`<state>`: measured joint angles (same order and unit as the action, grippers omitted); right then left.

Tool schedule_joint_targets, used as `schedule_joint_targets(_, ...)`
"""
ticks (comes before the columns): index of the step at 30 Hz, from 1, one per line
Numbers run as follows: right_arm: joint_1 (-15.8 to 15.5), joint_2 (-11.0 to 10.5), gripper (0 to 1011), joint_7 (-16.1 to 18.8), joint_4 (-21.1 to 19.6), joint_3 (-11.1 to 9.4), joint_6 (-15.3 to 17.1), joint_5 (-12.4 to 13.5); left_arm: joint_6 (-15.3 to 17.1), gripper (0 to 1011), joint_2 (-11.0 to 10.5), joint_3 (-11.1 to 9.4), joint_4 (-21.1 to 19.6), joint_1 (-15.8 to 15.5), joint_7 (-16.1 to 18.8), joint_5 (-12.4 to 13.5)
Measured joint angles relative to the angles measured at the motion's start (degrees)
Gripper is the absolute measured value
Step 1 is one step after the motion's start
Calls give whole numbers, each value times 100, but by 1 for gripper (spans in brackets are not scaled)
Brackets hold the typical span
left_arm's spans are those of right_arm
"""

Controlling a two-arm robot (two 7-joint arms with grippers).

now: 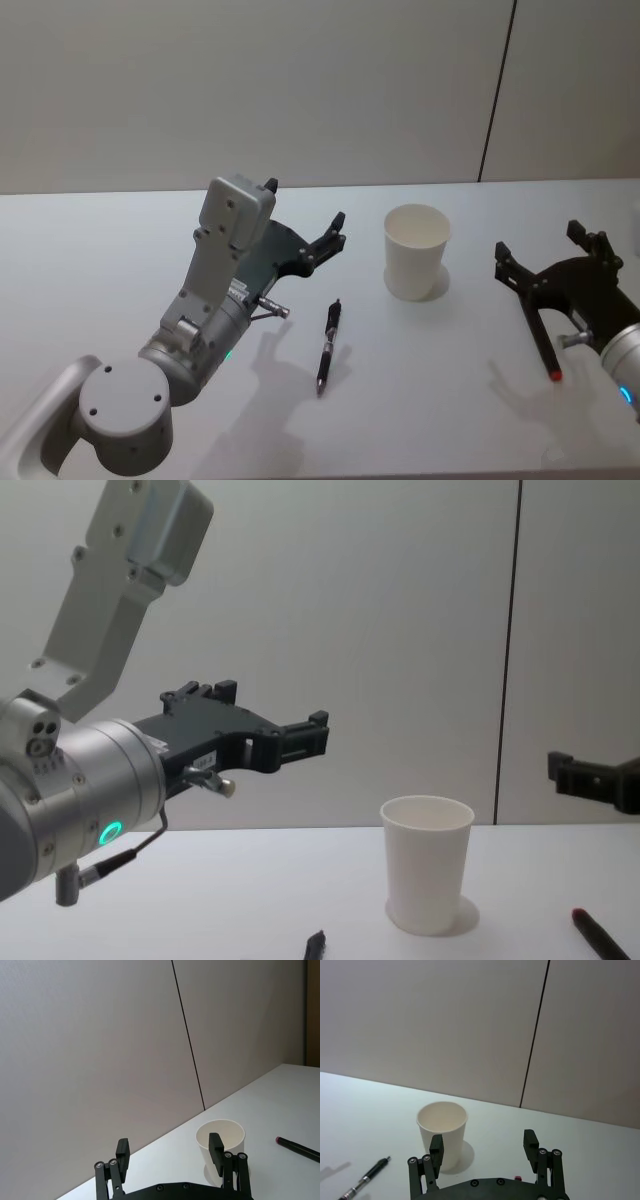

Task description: Place the pen into the pen holder.

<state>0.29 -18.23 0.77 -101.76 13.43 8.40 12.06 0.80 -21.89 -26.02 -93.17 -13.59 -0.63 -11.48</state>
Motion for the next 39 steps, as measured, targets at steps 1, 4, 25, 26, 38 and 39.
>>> schedule_joint_targets(1, 17, 6, 1001, -19, -2, 0, 64, -30, 0, 1004, 0, 0, 0, 0, 0, 0)
schedule_joint_targets(4, 100, 26, 1001, -100, -5, -6, 447, -184, 0, 1004, 0, 0, 0, 0, 0, 0)
schedule_joint_targets(25, 902, 195, 1002, -2, 522, -158, 2268, -601, 0, 1004, 0, 0, 0, 0, 0, 0)
schedule_joint_targets(26, 926, 204, 1001, 9, 561, -159, 2307, -611, 0, 1004, 0, 0, 0, 0, 0, 0)
schedule_joint_targets(38, 1496, 416, 1001, 277, 1265, -146, 2969, -775, 0, 1004, 0, 0, 0, 0, 0, 0)
schedule_joint_targets(39, 1530, 429, 1001, 292, 1310, -145, 3002, -775, 0, 1004, 0, 0, 0, 0, 0, 0)
